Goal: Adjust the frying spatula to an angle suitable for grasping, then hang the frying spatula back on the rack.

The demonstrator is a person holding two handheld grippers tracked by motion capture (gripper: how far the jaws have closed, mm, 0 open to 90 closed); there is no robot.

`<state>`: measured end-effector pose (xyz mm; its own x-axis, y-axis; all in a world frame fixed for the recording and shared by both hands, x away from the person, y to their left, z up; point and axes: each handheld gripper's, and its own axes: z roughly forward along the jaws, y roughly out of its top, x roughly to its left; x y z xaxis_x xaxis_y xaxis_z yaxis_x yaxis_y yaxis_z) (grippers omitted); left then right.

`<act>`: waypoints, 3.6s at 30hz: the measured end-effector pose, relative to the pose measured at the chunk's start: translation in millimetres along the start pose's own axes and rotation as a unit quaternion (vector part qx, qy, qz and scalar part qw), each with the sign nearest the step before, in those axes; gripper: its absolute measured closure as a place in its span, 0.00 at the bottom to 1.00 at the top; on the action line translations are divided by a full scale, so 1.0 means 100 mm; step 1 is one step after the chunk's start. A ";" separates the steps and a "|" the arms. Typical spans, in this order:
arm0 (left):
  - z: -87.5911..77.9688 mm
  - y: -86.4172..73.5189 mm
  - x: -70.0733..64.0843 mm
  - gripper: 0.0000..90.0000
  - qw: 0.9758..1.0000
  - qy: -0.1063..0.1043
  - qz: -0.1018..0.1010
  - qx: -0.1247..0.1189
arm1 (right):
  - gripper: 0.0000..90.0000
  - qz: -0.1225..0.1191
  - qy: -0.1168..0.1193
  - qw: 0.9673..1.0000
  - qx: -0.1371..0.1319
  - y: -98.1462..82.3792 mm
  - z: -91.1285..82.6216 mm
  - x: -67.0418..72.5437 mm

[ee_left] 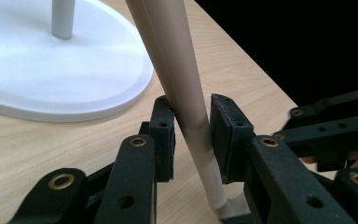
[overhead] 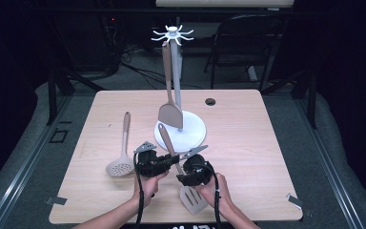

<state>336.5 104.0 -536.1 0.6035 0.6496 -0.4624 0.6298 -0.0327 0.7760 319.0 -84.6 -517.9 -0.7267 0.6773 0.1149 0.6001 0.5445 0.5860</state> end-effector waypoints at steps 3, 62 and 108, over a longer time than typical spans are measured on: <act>-0.03 0.02 -0.05 0.79 1.000 0.002 0.022 -0.004 | 0.81 -0.004 0.005 1.000 0.006 0.01 0.07 -0.01; -0.08 0.72 -0.21 0.86 0.985 -0.066 0.156 -0.030 | 0.05 0.025 0.004 0.999 -0.044 -0.38 -0.58 -0.57; -0.24 1.69 -0.32 0.86 0.974 -0.051 0.217 -0.042 | 0.04 -0.011 -0.032 0.999 -0.009 -0.47 -0.62 -0.77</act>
<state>412.3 95.6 -379.6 0.8520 0.5099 -0.1188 0.2642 -0.2229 0.9384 325.8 -192.8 -504.7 -0.7170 0.6952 0.0511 0.5777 0.5515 0.6017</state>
